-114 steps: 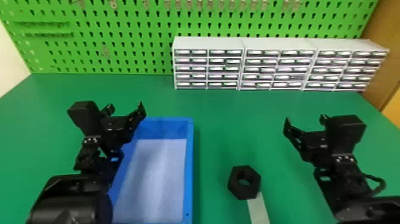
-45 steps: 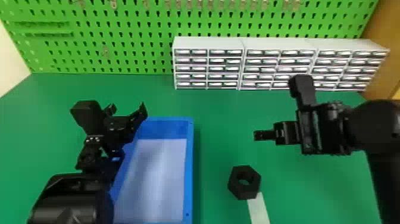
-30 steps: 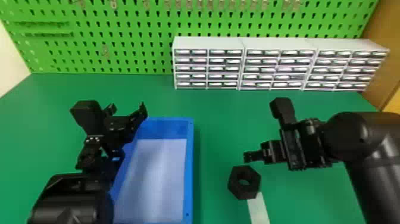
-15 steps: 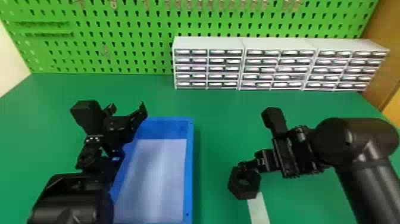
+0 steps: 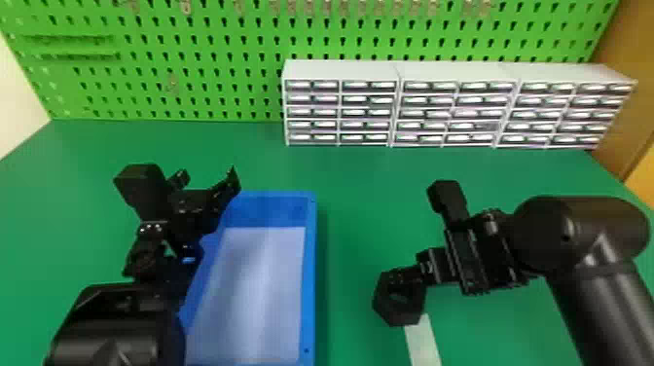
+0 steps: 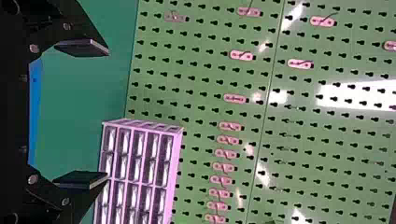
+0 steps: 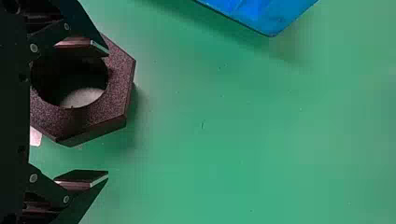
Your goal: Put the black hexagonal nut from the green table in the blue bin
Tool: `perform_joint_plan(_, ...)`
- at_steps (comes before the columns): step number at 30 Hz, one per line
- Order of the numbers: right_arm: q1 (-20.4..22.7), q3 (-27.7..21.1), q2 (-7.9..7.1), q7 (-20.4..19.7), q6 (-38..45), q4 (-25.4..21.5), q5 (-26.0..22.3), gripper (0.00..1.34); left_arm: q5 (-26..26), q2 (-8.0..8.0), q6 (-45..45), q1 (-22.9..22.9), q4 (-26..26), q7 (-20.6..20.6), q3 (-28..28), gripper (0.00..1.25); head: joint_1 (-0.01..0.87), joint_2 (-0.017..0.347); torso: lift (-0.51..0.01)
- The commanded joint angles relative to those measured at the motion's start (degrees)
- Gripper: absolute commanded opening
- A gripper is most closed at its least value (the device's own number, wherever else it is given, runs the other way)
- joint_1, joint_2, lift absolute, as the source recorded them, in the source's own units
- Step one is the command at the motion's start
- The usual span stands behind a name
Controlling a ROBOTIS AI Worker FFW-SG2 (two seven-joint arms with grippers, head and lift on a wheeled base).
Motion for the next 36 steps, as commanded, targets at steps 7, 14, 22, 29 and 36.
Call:
perform_joint_plan(7,0.77,-0.90,-0.11,0.00,0.26,-0.05,-0.79,0.99,-0.09,0.00,0.00,0.08,0.02,0.01,0.07,0.93,0.686,0.051,-0.097)
perform_joint_plan(14,1.30,-1.07,-0.20,0.00,0.26,-0.05,-0.88,0.99,-0.18,0.00,0.00,0.08,0.02,0.01,0.07,0.93,0.686,0.051,-0.097)
perform_joint_plan(22,2.35,-1.86,-0.29,0.00,0.26,-0.05,0.26,0.99,-0.09,0.00,0.00,0.08,0.02,0.01,-0.02,0.93,0.686,0.051,-0.097)
perform_joint_plan(29,3.06,-2.39,-0.11,0.00,0.26,-0.05,0.97,0.92,-0.09,0.00,-0.09,0.16,0.02,-0.07,0.07,0.93,0.686,0.051,-0.097)
perform_joint_plan(36,2.97,-3.27,0.51,0.00,0.26,-0.05,1.85,0.56,-0.09,0.00,0.00,0.16,0.02,-0.07,-0.02,0.93,0.686,0.051,-0.097)
